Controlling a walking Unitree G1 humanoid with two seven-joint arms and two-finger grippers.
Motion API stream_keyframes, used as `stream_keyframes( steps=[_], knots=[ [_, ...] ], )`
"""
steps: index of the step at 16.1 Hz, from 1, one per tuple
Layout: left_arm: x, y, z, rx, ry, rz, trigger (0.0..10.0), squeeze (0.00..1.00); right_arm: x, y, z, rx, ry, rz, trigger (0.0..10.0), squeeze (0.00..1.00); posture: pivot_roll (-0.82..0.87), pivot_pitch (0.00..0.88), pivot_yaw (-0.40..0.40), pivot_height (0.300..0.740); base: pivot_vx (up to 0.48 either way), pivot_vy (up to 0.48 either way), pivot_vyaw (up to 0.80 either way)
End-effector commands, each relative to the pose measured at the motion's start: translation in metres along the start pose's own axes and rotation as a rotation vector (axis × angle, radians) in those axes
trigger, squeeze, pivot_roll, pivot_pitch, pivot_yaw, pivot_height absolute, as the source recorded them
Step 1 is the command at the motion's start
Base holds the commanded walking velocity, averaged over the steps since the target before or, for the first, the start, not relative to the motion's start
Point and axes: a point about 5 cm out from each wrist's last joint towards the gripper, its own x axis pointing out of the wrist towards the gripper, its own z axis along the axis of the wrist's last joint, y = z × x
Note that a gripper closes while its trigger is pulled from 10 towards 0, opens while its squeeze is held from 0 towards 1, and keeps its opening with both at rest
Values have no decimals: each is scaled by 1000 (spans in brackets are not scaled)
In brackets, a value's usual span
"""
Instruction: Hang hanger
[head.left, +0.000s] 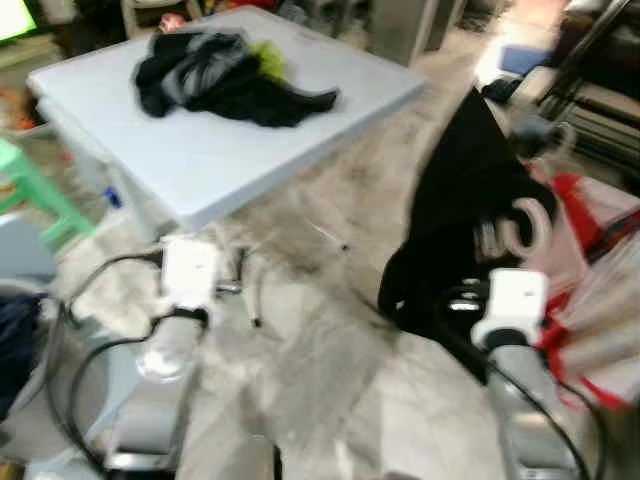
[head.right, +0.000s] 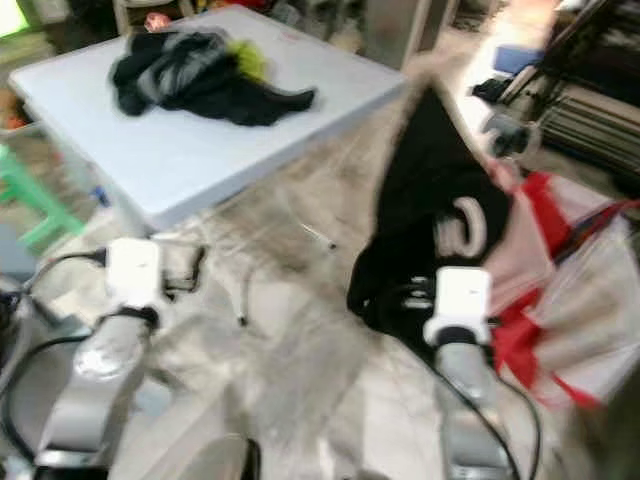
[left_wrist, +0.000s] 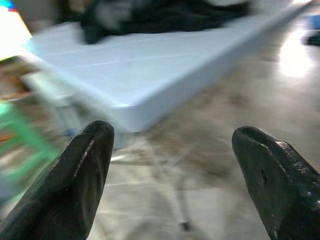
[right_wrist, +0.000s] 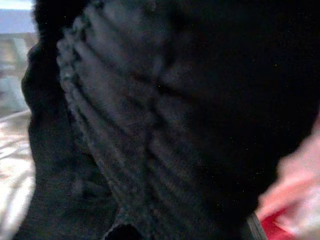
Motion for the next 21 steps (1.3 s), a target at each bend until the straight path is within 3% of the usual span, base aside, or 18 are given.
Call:
stream_keyframes(
  steps=[1, 4, 9, 21],
  knots=[
    [-2, -2, 3, 3, -9, 11, 10000, 0, 1, -3, 10, -7, -53, -2, 10000, 0, 9, 37, -2, 740, 0, 0, 800],
    [-7, 3, 1, 15, 2, 55, 10000, 0, 0, -2, 11, 0, -62, 22, 10000, 0, 15, 32, -4, 740, 0, 0, 800],
    [-6, -2, 3, 7, -3, 26, 10000, 0, 3, 1, 12, 18, -69, 41, 10000, 0, 16, 27, -3, 740, 0, 0, 756],
    [-5, -5, 3, -12, 6, 27, 10000, 0, -2, 9, 6, 40, -35, 111, 10000, 0, 4, 39, -1, 740, 0, -300, 0]
  ],
)
